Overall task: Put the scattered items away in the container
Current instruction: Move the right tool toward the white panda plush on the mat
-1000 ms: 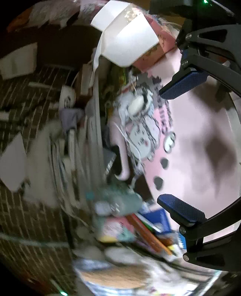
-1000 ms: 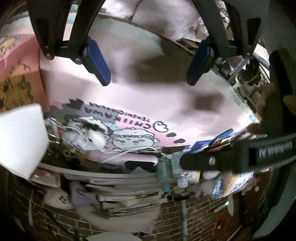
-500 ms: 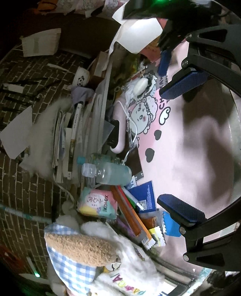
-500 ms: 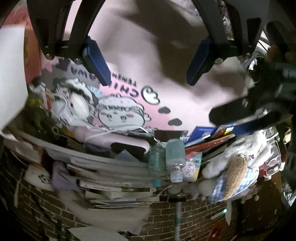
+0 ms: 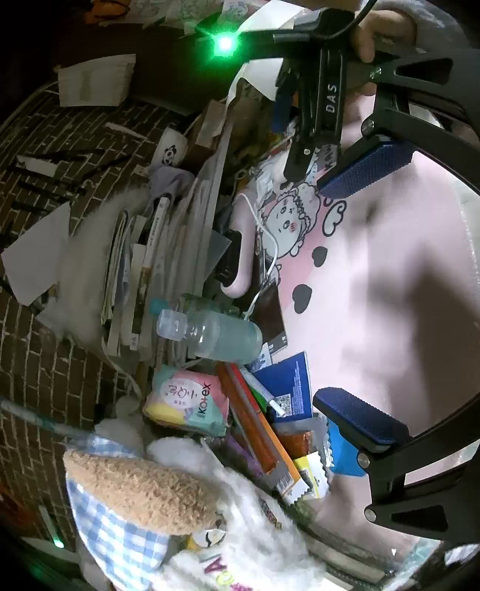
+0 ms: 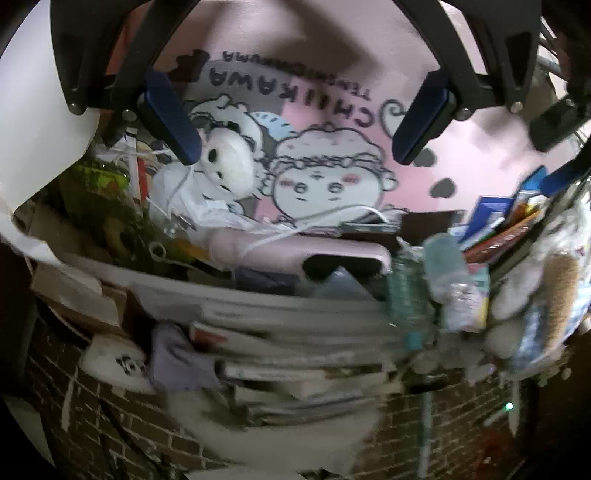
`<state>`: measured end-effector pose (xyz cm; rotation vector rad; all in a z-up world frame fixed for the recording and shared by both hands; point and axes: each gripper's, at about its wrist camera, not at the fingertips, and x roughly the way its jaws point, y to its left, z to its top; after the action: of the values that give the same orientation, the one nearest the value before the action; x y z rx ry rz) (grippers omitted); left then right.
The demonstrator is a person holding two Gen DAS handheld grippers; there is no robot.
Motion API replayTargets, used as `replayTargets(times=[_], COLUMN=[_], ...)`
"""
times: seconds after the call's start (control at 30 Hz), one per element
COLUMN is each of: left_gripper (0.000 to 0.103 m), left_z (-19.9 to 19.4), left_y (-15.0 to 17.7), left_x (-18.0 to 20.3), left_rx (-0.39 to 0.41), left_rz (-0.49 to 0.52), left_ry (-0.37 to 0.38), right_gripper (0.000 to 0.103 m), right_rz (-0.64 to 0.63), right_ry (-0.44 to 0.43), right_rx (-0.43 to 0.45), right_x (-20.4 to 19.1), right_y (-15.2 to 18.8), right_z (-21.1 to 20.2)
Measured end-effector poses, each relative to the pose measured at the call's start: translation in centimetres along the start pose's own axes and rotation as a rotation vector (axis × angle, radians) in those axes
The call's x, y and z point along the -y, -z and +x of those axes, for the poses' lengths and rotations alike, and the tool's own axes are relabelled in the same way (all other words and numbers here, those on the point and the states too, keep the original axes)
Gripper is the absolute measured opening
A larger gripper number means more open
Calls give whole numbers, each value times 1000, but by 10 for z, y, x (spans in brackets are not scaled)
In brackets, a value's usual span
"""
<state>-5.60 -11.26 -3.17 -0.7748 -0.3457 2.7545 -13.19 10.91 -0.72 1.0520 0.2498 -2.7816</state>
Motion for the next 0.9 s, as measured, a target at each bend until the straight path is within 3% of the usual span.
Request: replayTargets(times=[0.17, 0.47, 0.73, 0.9], left_gripper=[102, 102, 102, 102], left_z=[8, 20, 27, 29], left_y=[0, 2, 3, 4], left_x=[0, 2, 3, 4], left_rx=[-10, -21, -29, -35], left_rz=[5, 7, -1, -2], left_ry=[12, 31, 42, 46], right_gripper=[103, 103, 70, 39], right_rz=[-15, 87, 221, 223], right_ry=[23, -14, -91, -111], right_rx=[-38, -67, -105, -103], right_x=[8, 24, 47, 47], right_y=[-1, 0, 3, 3], right_z=[16, 32, 42, 44])
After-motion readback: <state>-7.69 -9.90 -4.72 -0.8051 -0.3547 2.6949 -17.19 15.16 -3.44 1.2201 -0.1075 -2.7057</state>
